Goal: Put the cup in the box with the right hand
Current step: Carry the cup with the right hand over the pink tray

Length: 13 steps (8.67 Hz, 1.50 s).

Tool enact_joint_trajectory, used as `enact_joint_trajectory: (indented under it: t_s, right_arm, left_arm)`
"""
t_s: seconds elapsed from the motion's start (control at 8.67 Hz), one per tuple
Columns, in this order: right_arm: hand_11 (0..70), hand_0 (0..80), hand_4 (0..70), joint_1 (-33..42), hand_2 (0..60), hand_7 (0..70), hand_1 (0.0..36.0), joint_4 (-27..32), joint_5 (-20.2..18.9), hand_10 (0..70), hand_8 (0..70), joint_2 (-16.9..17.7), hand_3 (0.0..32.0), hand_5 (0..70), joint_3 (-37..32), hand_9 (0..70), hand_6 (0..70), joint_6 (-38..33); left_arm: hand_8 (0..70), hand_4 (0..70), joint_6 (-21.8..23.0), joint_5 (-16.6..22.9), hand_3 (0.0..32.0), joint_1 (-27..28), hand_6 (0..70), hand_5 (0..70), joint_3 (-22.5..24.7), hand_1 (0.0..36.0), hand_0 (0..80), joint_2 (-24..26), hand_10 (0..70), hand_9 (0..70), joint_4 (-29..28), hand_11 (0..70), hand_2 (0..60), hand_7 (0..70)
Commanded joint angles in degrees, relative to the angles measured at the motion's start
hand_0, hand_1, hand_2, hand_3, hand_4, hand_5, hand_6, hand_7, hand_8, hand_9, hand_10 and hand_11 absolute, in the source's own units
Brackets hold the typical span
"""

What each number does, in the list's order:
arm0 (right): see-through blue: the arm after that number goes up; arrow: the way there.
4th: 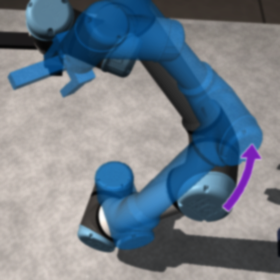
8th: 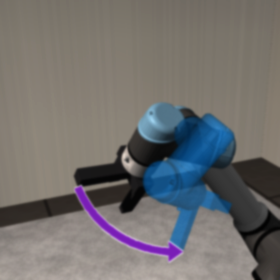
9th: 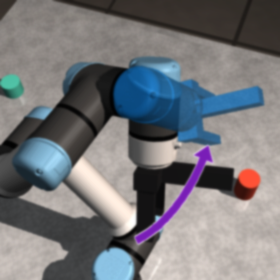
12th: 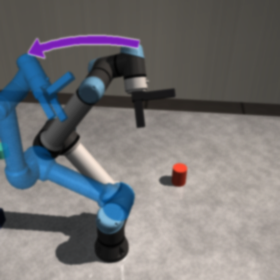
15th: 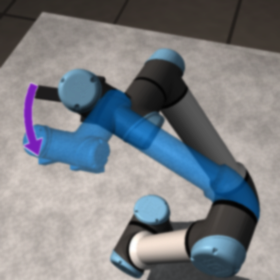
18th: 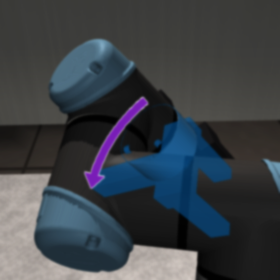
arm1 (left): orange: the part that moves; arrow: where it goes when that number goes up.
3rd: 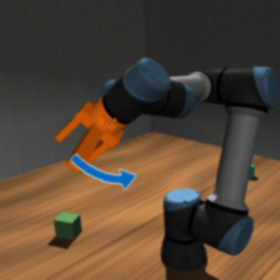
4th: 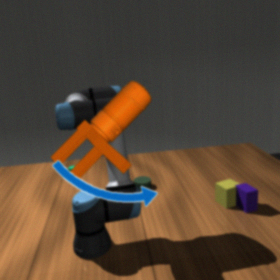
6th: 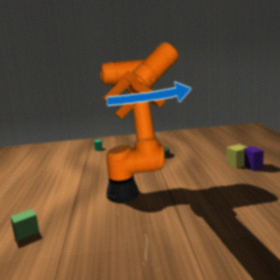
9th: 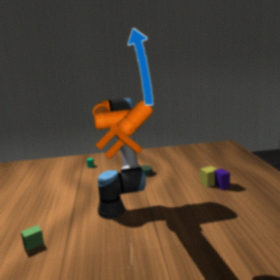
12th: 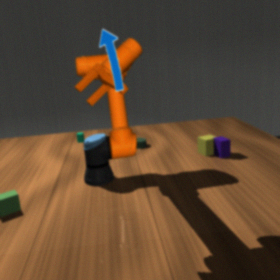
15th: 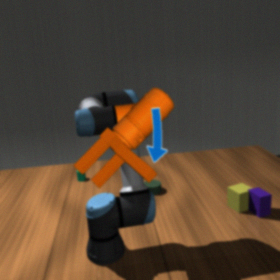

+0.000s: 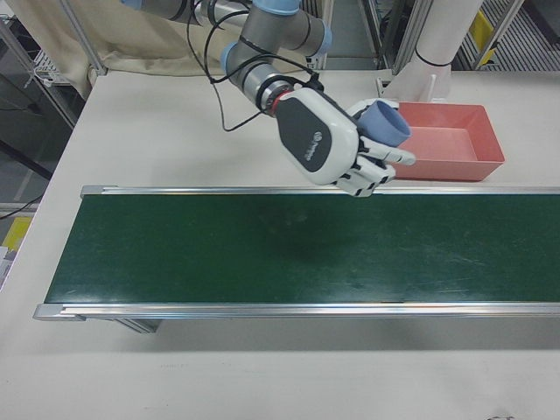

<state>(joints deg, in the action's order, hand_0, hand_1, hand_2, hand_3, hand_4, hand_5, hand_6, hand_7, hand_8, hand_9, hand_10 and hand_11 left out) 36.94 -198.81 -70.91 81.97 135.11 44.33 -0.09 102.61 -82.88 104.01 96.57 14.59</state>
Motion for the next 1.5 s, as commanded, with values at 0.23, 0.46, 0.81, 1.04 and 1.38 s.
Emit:
enact_joint_trajectory:
  t_s: [0.23, 0.46, 0.81, 1.04, 1.38]
  right_arm:
    - [35.5, 42.2, 34.4, -25.93, 34.7, 70.0, 11.3, -0.44, 9.74, 24.3, 40.2, -4.98, 0.0, 7.4, 1.04, 66.4, 27.2, 12.00]
    - [6.8, 43.4, 18.0, -27.70, 28.4, 28.1, 13.6, -0.44, 9.74, 3.8, 0.6, -4.98, 0.0, 3.2, 0.77, 5.2, 6.9, 12.10]
    - [3.6, 43.6, 18.7, -27.89, 27.0, 19.8, 12.8, -0.44, 9.82, 1.6, 0.0, -4.98, 0.0, 2.8, 0.68, 2.5, 5.1, 12.10]
    - [4.1, 43.7, 20.3, -27.89, 26.5, 22.7, 12.5, -0.44, 9.82, 2.0, 0.1, -4.98, 0.0, 2.8, 0.68, 3.1, 5.7, 12.10]
    - [4.7, 44.3, 21.7, -27.89, 22.8, 24.9, 11.4, -0.35, 9.82, 2.5, 0.2, -5.07, 0.0, 2.8, 0.51, 4.1, 6.2, 12.10]
  left_arm:
    - [0.0, 0.0, 0.00, -0.04, 0.0, 0.00, 0.0, 0.0, -0.03, 0.0, 0.0, 0.02, 0.0, 0.0, 0.00, 0.0, 0.0, 0.0]
    - [0.0, 0.0, 0.00, 0.05, 0.0, 0.00, 0.0, 0.0, -0.12, 0.0, 0.0, 0.02, 0.0, 0.0, -0.09, 0.0, 0.0, 0.0]
    - [0.0, 0.0, 0.00, -0.04, 0.0, 0.00, 0.0, 0.0, -0.12, 0.0, 0.0, 0.02, 0.0, 0.0, -0.09, 0.0, 0.0, 0.0]
    - [0.0, 0.0, 0.00, -0.04, 0.0, 0.00, 0.0, 0.0, -0.12, 0.0, 0.0, 0.02, 0.0, 0.0, -0.09, 0.0, 0.0, 0.0]
    - [0.0, 0.0, 0.00, -0.04, 0.0, 0.00, 0.0, 0.0, -0.12, 0.0, 0.0, 0.02, 0.0, 0.0, -0.09, 0.0, 0.0, 0.0]
